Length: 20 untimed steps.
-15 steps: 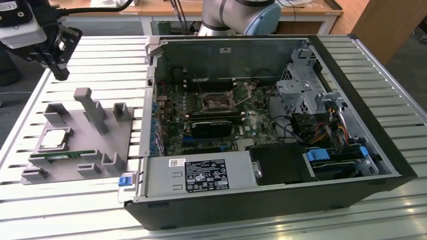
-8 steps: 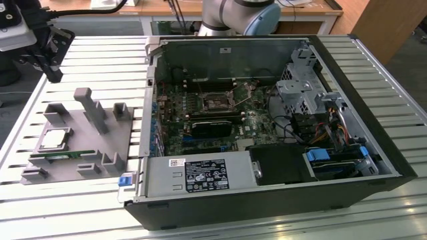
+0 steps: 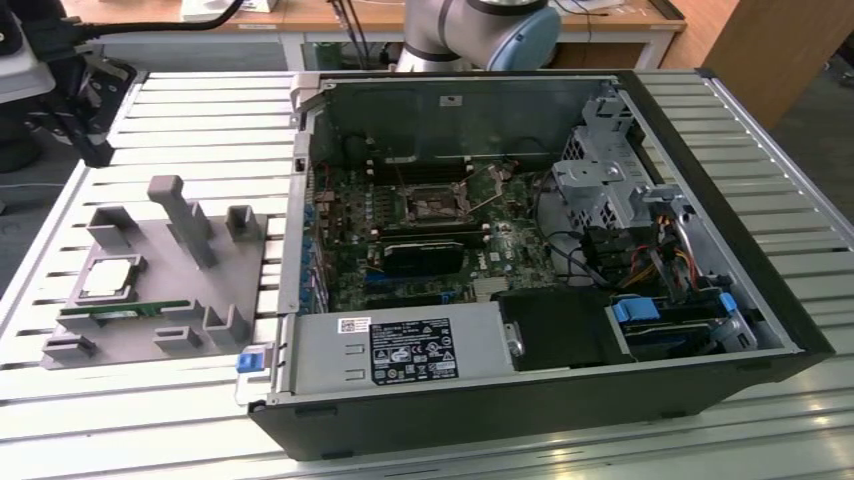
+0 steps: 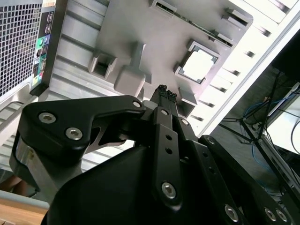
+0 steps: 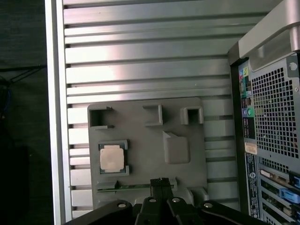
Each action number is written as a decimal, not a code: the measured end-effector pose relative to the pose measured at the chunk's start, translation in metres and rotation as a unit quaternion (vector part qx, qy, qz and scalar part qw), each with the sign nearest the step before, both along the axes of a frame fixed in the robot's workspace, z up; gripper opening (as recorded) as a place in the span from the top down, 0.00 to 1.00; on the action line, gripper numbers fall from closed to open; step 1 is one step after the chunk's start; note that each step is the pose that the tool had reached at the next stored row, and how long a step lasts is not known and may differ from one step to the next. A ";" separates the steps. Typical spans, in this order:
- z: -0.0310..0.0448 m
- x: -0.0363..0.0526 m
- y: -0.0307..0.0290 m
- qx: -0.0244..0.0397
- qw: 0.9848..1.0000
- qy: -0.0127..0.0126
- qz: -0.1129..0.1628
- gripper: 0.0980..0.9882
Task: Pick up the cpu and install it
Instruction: 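Reach for the cpu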
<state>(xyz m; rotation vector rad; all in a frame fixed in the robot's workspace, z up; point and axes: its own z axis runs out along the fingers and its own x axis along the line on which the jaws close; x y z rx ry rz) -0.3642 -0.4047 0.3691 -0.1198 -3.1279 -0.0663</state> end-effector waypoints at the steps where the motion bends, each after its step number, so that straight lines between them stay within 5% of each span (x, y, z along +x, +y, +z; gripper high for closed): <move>1: -0.0001 -0.0014 -0.0002 0.000 1.000 0.000 0.000 0.99; 20: -0.0029 -0.0389 -0.0016 0.000 1.000 0.000 0.000 0.99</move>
